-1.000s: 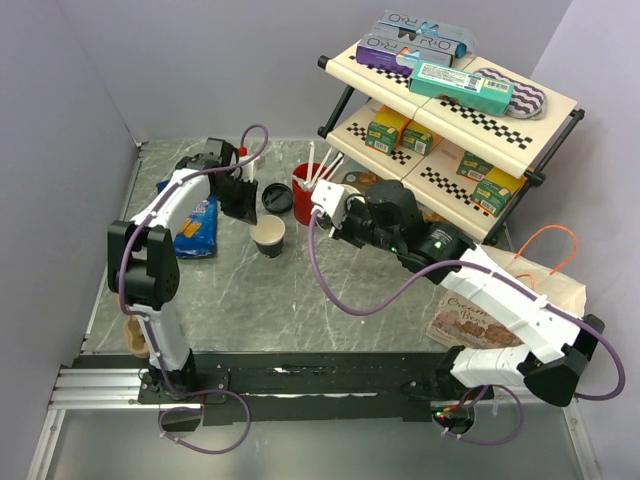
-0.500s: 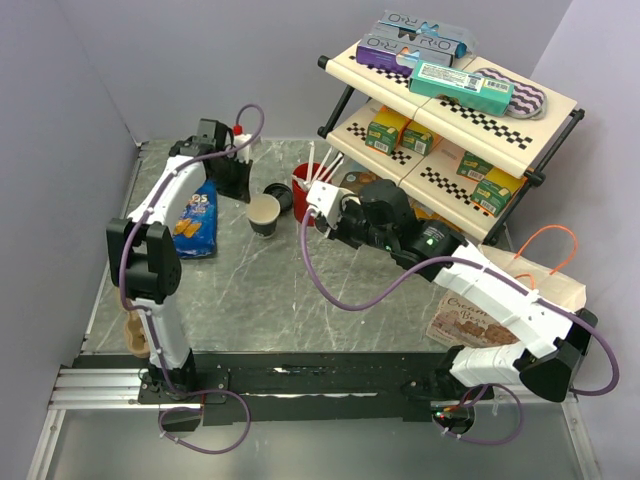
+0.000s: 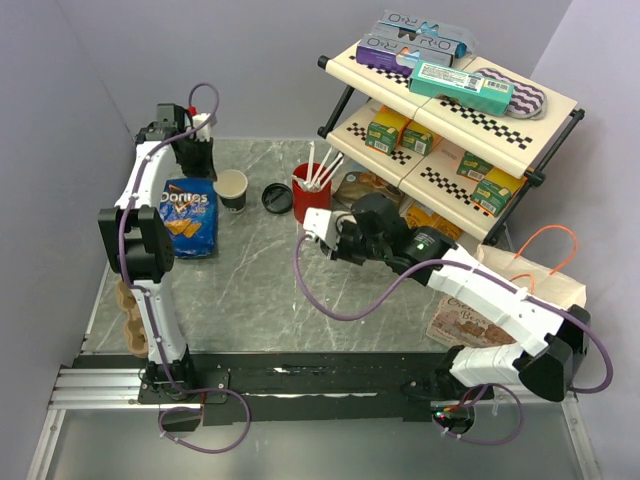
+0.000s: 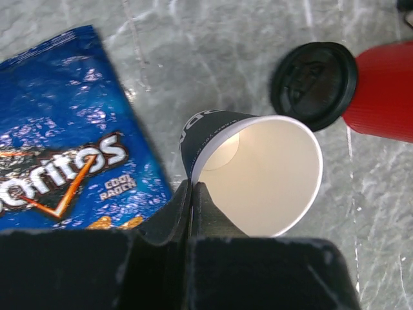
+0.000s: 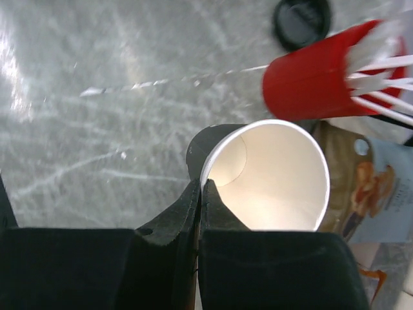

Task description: Pack the takeout coffee

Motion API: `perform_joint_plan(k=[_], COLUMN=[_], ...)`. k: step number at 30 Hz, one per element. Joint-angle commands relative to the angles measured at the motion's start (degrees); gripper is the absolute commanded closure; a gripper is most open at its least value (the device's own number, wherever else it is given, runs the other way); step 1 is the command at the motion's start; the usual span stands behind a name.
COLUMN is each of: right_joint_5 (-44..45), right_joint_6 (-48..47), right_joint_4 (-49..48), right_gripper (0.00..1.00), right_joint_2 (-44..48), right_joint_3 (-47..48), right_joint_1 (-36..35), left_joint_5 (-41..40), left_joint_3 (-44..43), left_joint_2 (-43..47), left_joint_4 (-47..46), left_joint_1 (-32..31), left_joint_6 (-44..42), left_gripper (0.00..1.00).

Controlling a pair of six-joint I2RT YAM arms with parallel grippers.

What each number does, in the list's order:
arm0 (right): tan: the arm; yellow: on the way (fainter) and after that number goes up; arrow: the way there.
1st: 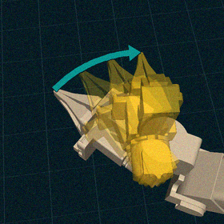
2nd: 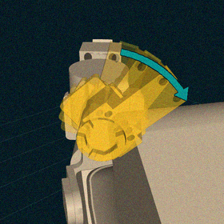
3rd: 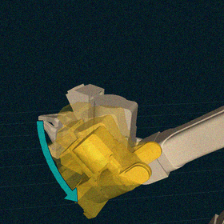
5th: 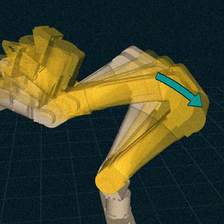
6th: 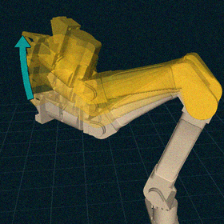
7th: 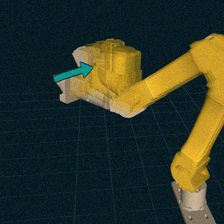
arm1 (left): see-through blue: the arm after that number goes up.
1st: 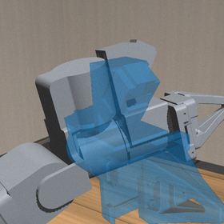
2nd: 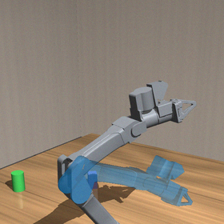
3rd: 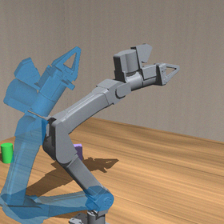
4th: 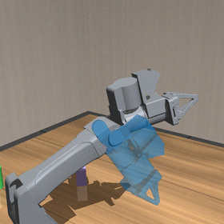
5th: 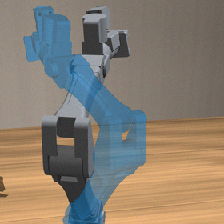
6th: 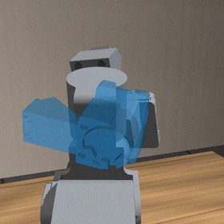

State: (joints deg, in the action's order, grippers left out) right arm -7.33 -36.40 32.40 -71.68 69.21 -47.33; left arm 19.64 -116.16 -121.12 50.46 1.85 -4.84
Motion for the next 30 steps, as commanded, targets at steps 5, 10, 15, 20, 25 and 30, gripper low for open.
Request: perform_joint_plan(k=[5,10,15,20,25,30], right_joint_5=[-5.6,-6.3,-5.8,-6.0,-5.7,-5.7], right_joint_6=[-10.6,-11.9,-10.9,-10.7,-10.6,-10.4], right_joint_4=[2.7,1.8,-1.4,-1.9,-4.4,-5.1], right_gripper=[1.00,1.00,1.00,1.00,1.00,1.00], right_joint_2=[-4.9,-7.8,-9.1,-11.3,-12.0,-12.3], right_joint_3=[-0.9,-0.6,-1.2,-1.0,-3.8,-5.4], right_joint_1=[-1.6,-3.9,-5.3,-5.8,-5.8,-5.8], left_joint_5=[3.4,3.3,2.9,3.9,4.6,6.0], left_joint_3=[-3.3,-3.9,-4.1,-4.2,-3.5,-1.4], left_joint_2=[-3.4,-4.1,-3.1,0.0,4.7,9.9], left_joint_4=[-1.0,-1.3,-1.4,-2.3,-3.5,-5.5], left_joint_1=[1.7,1.7,1.8,2.6,3.4,4.1], left_joint_6=[2.6,3.4,4.4,4.5,7.0,8.1], left_gripper=[0.92,0.83,0.54,0.41,0.36,0.34])
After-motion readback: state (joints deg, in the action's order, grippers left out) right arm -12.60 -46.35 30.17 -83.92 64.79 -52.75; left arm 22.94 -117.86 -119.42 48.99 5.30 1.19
